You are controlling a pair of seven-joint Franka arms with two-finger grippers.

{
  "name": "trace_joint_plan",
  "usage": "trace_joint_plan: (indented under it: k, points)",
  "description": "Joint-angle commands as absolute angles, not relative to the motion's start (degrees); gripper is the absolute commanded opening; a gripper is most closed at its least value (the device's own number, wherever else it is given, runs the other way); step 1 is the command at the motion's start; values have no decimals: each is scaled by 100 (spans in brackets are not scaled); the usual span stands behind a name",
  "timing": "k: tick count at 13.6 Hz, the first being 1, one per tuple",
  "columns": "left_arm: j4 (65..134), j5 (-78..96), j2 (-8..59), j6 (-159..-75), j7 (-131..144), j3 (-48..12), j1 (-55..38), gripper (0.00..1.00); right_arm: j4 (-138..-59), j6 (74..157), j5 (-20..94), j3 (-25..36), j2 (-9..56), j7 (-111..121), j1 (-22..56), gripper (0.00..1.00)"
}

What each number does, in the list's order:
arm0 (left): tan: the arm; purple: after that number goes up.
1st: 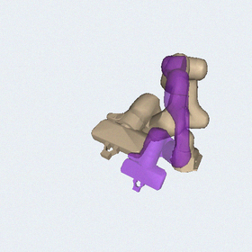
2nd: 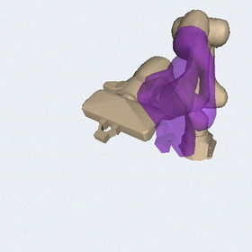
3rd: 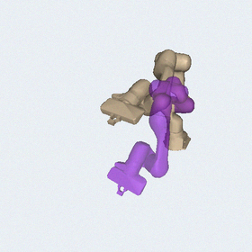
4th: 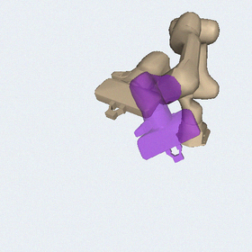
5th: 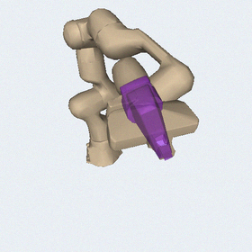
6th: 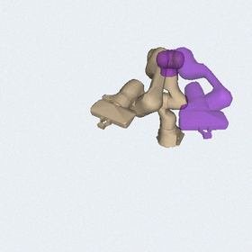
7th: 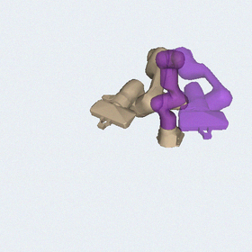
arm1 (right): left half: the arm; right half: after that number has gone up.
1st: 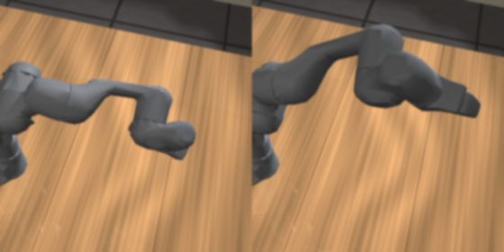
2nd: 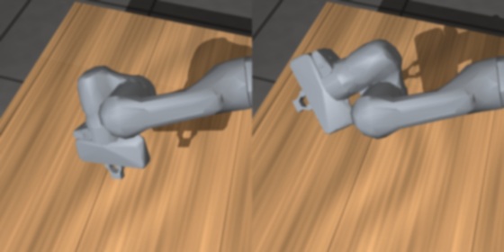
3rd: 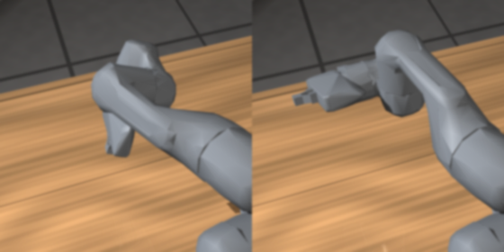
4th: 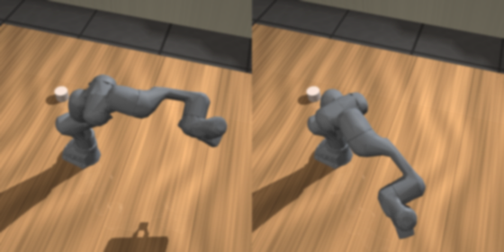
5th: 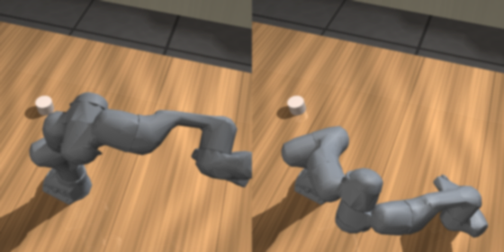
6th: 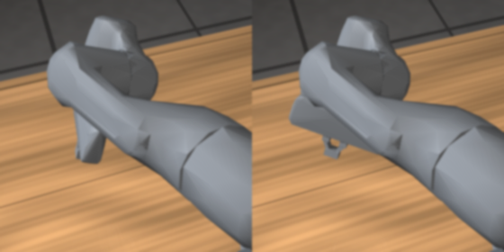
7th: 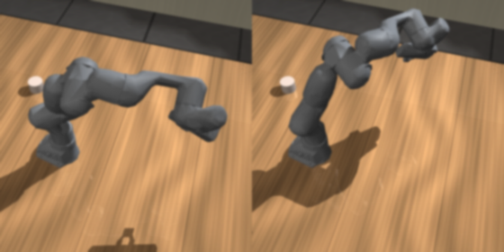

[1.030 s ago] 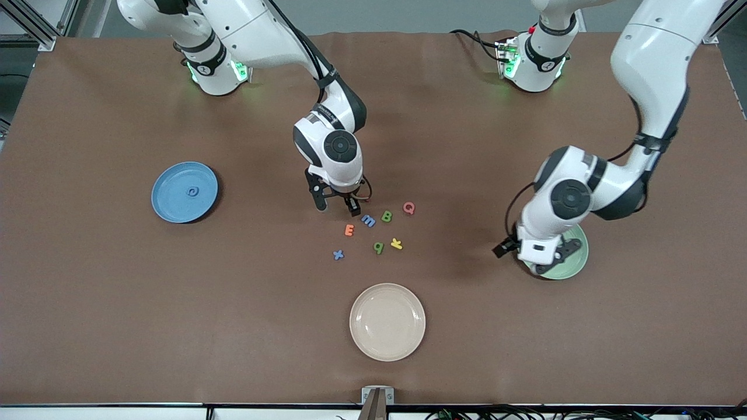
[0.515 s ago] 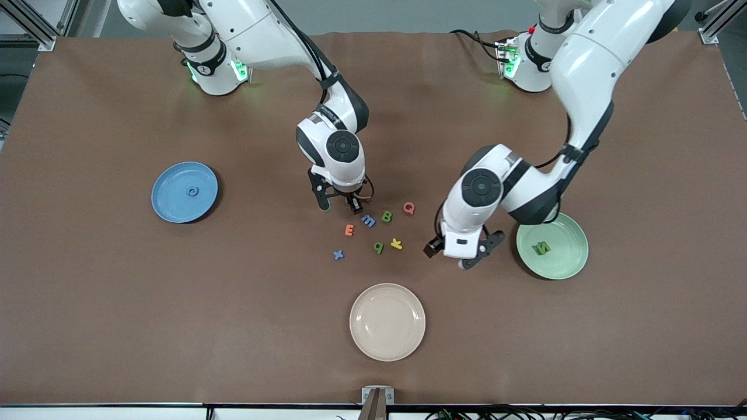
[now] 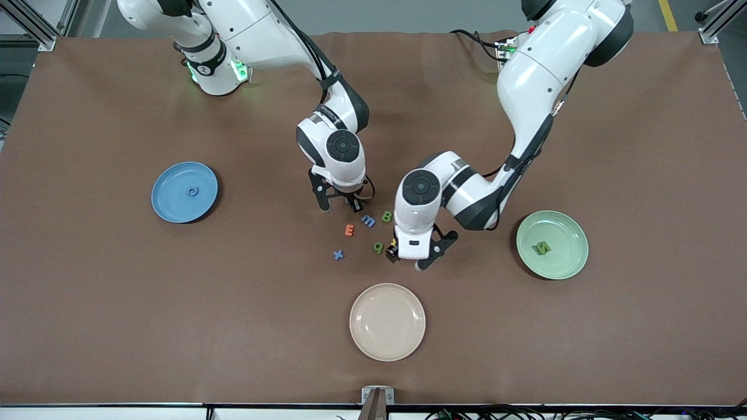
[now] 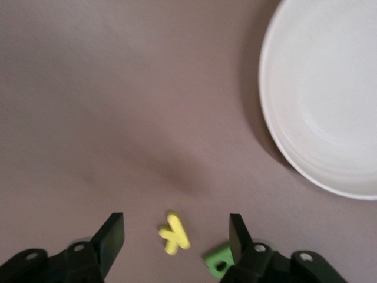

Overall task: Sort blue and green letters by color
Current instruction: 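Grasp a blue letter with the right gripper while the left gripper reaches letters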

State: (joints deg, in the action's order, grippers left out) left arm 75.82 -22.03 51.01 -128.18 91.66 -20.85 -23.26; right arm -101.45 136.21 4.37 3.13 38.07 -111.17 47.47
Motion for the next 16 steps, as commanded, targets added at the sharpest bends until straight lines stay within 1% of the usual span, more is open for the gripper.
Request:
trace_joint_plan:
  k: [1, 2, 4, 7, 10, 13, 16]
  points:
    - [6900, -2109, 5554, -12735, 9359, -1934, -2662, 76, -10143, 13527, 501, 325, 3876, -11118, 4790, 4]
    - [6865, -2101, 5598, -12761, 9439, -1820, -2811, 75, -10134, 13492, 492, 325, 3867, -11083, 4781, 1]
    - [6803, -2101, 5712, -12762, 9754, -1758, -2944, 72, -10108, 13072, 483, 325, 3815, -10655, 4720, 0]
    - [6627, -2013, 5888, -12762, 10510, -1758, -3041, 71, -10011, 11694, 475, 360, 3412, -9741, 4545, 0]
    - [6627, -2004, 5950, -12762, 10941, -1758, -3103, 69, -10002, 10691, 404, 404, 2946, -8871, 4211, 0]
    - [6592, -2013, 5994, -12788, 11065, -1749, -3172, 69, -10028, 9908, 326, 457, 2419, -7931, 3702, 0]
    - [6478, -2004, 6082, -12911, 11136, -1591, -3321, 68, -10203, 9362, 124, 457, 1900, -6606, 2921, 0]
